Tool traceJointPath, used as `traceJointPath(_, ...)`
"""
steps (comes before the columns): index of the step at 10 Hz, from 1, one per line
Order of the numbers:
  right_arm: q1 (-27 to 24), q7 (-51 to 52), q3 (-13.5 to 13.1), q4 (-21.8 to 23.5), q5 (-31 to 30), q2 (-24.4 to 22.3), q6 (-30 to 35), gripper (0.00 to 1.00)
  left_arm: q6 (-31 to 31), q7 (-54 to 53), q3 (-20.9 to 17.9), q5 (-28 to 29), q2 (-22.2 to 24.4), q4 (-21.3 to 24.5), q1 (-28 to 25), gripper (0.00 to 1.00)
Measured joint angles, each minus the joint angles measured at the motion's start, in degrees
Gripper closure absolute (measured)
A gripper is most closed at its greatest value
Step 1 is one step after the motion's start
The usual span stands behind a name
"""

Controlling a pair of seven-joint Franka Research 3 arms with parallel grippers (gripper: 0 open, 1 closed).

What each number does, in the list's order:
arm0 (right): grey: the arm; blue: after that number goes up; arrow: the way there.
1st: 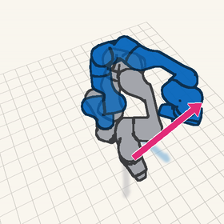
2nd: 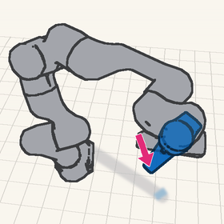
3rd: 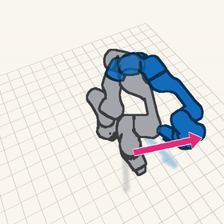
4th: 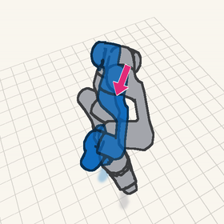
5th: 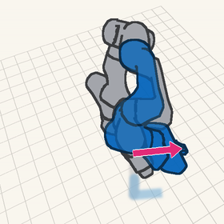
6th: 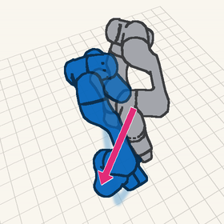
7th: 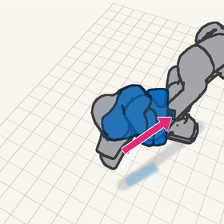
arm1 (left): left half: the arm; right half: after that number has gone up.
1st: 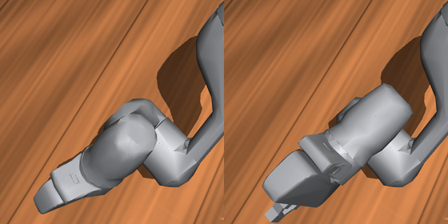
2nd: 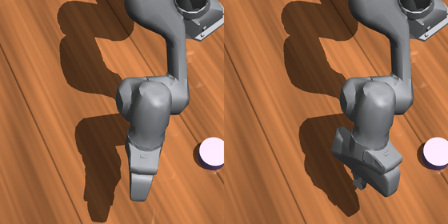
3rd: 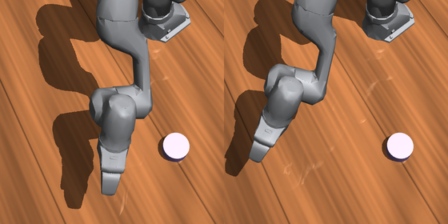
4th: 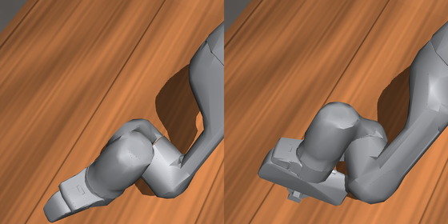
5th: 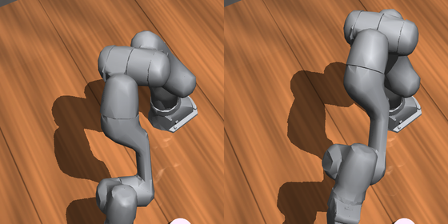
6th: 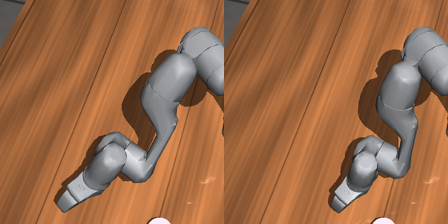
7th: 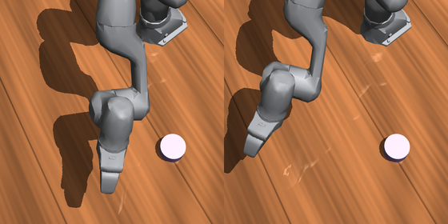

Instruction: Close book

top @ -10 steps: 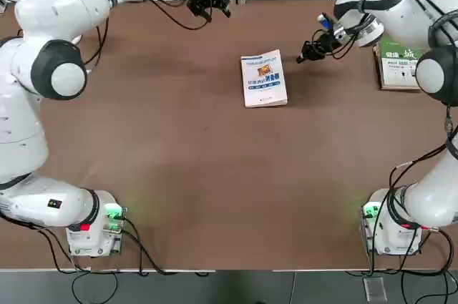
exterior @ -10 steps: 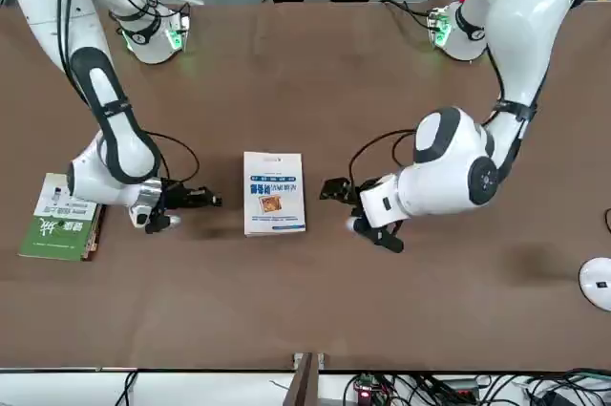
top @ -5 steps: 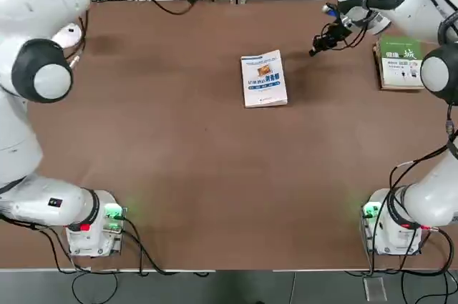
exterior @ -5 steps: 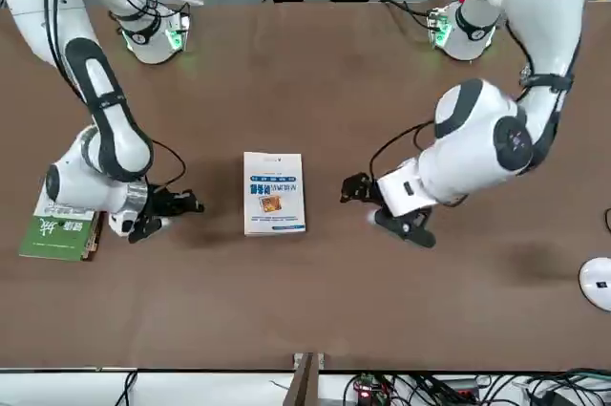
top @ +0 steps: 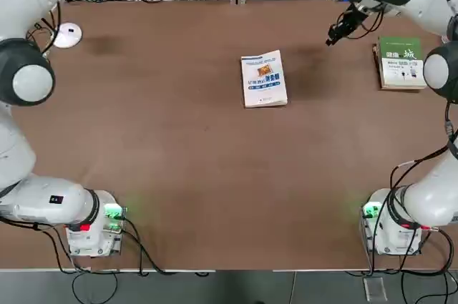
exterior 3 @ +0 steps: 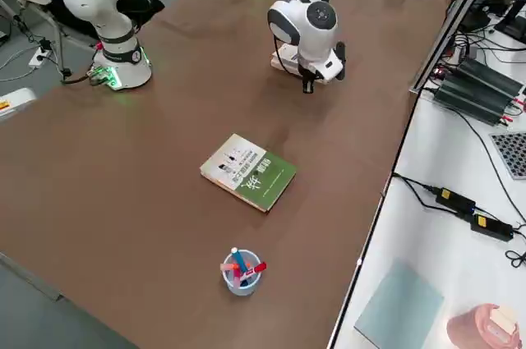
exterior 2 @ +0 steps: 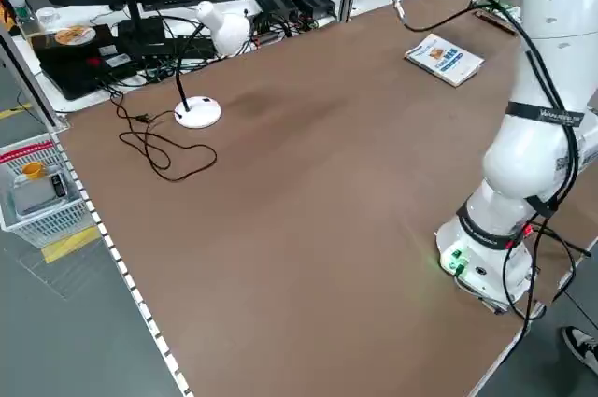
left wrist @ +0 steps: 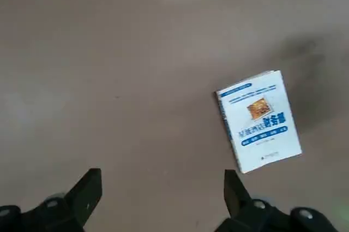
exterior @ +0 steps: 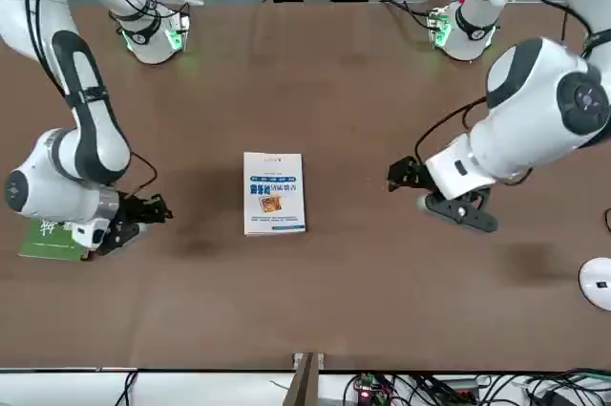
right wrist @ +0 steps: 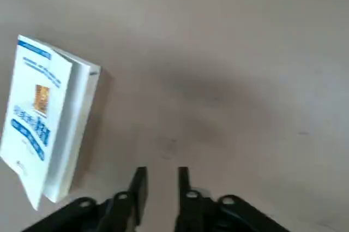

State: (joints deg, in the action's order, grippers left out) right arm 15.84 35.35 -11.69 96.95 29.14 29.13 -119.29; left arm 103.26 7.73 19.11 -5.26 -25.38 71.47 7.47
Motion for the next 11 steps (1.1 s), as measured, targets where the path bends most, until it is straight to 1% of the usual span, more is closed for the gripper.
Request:
traceJointPath(1,-0.03,-0.01,-0.70,-0.88,-1.58,-0.01,0.28,0.50,-1.17,0.62,-0.03,0.91,0.97,0.06,-0.20,0.01)
traceJointPath(3,-0.06,-0.05,-2.11,-2.18,-4.89,0.00,0.34,0.32,-4.34,1.27,-0.11,1.72,2.69,0.24,-1.37,0.01)
traceJointPath(4,-0.08,-0.05,-2.72,-2.82,-6.58,-0.01,0.34,0.20,-6.01,1.29,-0.17,1.90,3.48,0.36,-2.42,0.01)
traceJointPath(6,0.07,-0.10,-4.07,-4.24,-9.74,-0.02,0.36,0.04,-9.63,1.04,-0.32,2.57,4.92,0.56,-5.01,0.01)
traceJointPath(7,0.10,-0.38,-4.79,-5.04,-10.72,-0.08,0.40,0.00,-11.79,0.84,-0.46,3.55,5.53,0.60,-6.28,0.01)
traceJointPath(9,0.07,-4.69,-5.34,-6.35,-13.51,-1.10,0.72,0.00,-15.80,-0.30,-1.66,5.39,6.76,0.62,-7.68,0.01)
traceJointPath(10,-0.01,-8.81,-4.76,-6.77,-15.94,-2.43,1.89,0.00,-17.51,-1.88,-2.99,6.16,7.58,0.64,-7.66,0.00)
traceJointPath(11,-0.18,-13.58,-3.45,-7.20,-18.63,-4.26,3.89,0.00,-18.90,-3.71,-4.32,6.56,8.52,0.66,-7.63,0.00)
